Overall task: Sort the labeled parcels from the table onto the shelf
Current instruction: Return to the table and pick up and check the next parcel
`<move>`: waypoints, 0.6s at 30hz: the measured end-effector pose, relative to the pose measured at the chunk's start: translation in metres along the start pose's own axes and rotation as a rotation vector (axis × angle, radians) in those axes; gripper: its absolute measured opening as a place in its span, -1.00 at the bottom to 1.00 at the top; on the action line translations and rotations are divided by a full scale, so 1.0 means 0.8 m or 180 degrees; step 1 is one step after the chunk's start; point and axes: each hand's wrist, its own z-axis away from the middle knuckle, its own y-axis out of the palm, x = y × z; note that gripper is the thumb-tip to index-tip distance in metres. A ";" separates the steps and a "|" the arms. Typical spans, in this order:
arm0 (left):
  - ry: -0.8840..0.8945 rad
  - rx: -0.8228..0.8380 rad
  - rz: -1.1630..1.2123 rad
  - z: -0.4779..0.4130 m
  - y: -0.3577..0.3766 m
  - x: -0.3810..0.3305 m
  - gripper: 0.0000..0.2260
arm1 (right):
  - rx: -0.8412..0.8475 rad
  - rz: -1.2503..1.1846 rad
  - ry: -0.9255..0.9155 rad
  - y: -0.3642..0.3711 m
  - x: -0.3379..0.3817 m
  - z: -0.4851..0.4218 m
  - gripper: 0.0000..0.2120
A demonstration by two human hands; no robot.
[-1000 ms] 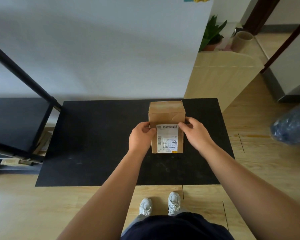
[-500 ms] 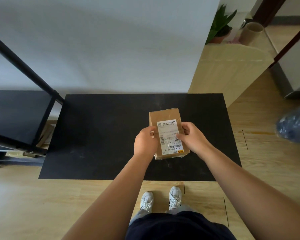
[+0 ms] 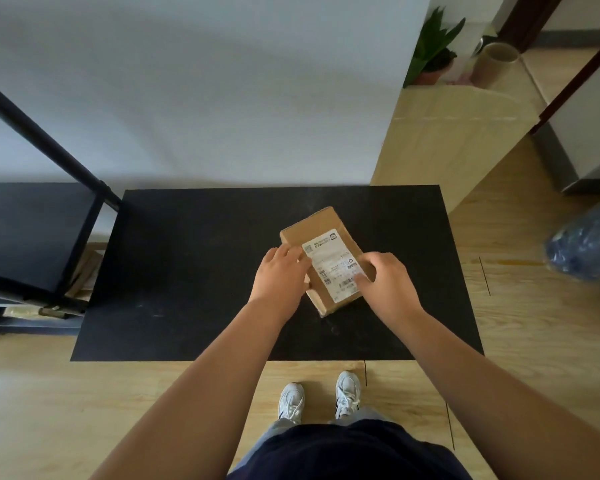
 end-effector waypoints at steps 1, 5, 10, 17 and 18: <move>-0.0035 -0.0074 -0.0012 0.001 0.001 -0.003 -0.57 | -0.0049 0.0162 -0.0127 0.000 0.002 0.003 -0.60; -0.0086 -0.0276 0.0058 0.006 0.004 -0.022 -0.65 | -0.0070 0.0722 -0.0523 0.006 0.006 0.014 -0.57; 0.0004 -0.0316 0.0285 0.005 0.004 -0.021 -0.79 | 0.0054 0.0910 -0.0619 0.011 0.000 0.017 -0.59; -0.0106 -0.0398 0.0441 0.005 0.004 0.010 -0.70 | 0.0063 0.1022 -0.0714 -0.002 -0.003 0.007 -0.60; -0.0112 -0.0355 0.0427 0.008 0.004 0.009 -0.71 | 0.0041 0.1011 -0.0646 -0.003 -0.002 0.004 -0.61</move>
